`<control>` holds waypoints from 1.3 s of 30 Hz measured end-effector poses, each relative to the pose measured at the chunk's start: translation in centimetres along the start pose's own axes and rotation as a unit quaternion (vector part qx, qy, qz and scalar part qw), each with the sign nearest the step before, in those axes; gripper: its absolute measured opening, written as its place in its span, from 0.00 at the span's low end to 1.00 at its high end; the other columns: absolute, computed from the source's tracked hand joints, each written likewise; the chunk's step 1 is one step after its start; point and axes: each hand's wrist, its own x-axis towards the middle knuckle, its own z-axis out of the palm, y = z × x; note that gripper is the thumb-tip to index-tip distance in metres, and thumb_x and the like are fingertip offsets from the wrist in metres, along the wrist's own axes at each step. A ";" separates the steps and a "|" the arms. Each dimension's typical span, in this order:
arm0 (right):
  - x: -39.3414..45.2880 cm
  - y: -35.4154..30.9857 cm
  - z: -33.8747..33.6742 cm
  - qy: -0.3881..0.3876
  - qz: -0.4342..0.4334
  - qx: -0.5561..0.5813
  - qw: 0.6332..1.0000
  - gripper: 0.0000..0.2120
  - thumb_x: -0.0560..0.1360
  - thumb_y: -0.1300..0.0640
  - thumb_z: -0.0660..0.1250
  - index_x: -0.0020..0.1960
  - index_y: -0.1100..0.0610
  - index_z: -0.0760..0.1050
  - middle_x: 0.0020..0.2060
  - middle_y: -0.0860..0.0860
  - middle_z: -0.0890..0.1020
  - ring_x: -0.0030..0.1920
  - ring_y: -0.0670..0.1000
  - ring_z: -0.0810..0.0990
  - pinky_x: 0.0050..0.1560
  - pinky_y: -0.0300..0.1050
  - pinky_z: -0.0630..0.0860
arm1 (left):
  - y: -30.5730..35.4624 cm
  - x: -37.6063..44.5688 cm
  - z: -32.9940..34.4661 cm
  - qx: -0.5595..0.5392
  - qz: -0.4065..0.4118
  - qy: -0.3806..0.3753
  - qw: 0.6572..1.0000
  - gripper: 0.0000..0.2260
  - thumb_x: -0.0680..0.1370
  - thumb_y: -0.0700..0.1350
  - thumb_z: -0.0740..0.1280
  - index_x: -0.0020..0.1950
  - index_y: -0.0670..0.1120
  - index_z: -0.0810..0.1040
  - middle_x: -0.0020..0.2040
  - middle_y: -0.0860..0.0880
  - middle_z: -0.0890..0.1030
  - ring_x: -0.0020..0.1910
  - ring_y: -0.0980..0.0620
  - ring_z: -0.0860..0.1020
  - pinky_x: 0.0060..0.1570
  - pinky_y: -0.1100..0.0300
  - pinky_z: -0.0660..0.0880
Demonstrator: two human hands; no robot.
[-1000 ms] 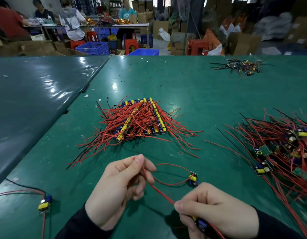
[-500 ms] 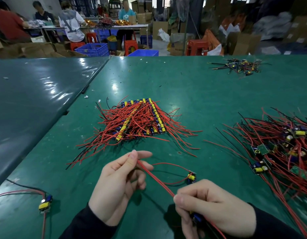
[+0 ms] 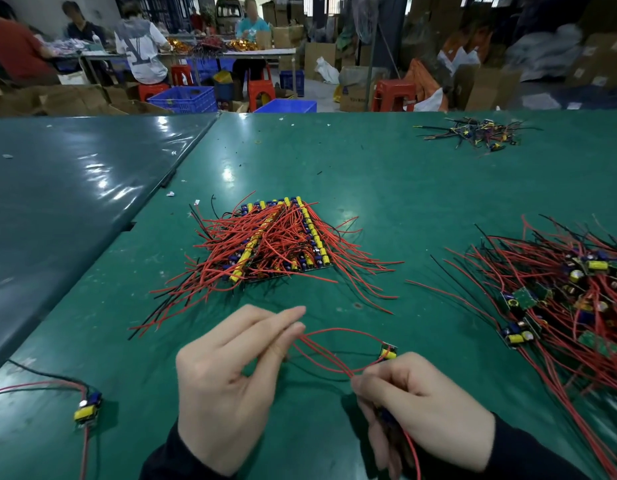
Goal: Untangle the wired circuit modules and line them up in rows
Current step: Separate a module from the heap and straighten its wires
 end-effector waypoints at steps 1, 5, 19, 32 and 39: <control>-0.1 0.0 0.0 -0.003 -0.013 -0.003 1.000 0.20 0.80 0.58 0.58 0.29 0.56 0.70 0.23 0.56 0.78 0.20 0.47 0.73 0.24 0.38 0.69 | -0.1 0.1 -0.1 -0.011 -0.022 0.011 1.000 0.05 0.75 0.42 0.69 0.47 0.44 0.84 0.36 0.53 0.79 0.32 0.58 0.77 0.34 0.64 0.73; -0.6 -0.6 0.3 -0.061 -0.067 0.024 0.996 0.18 0.79 0.53 0.60 0.30 0.54 0.71 0.23 0.50 0.77 0.23 0.43 0.72 0.27 0.34 0.67 | -0.9 0.6 -0.3 -0.071 -0.129 0.044 0.988 0.05 0.73 0.42 0.69 0.44 0.49 0.84 0.34 0.52 0.79 0.27 0.54 0.77 0.26 0.64 0.72; 0.0 -0.2 0.6 -0.045 -0.127 0.122 0.983 0.14 0.78 0.51 0.59 0.35 0.53 0.74 0.28 0.54 0.81 0.25 0.48 0.77 0.28 0.40 0.73 | 1.0 -0.3 1.2 -0.552 -0.528 -0.154 0.627 0.38 0.47 0.44 0.85 0.54 0.35 0.80 0.37 0.43 0.79 0.23 0.56 0.70 0.19 0.68 0.66; 0.4 0.3 0.7 -0.025 -0.129 0.121 0.984 0.17 0.78 0.50 0.59 0.42 0.61 0.79 0.29 0.49 0.81 0.25 0.46 0.76 0.26 0.34 0.72 | 2.1 -1.1 2.1 -0.446 -0.502 -0.212 0.710 0.17 0.60 0.43 0.77 0.46 0.39 0.84 0.24 0.45 0.74 0.19 0.55 0.68 0.18 0.68 0.65; 0.0 0.5 0.5 -0.079 -0.103 0.143 0.981 0.18 0.71 0.39 0.68 0.33 0.52 0.79 0.29 0.55 0.81 0.26 0.43 0.75 0.30 0.32 0.69 | 1.5 -0.8 1.5 -0.484 -0.464 -0.245 0.700 0.16 0.56 0.47 0.82 0.37 0.40 0.85 0.29 0.46 0.77 0.22 0.55 0.72 0.20 0.68 0.68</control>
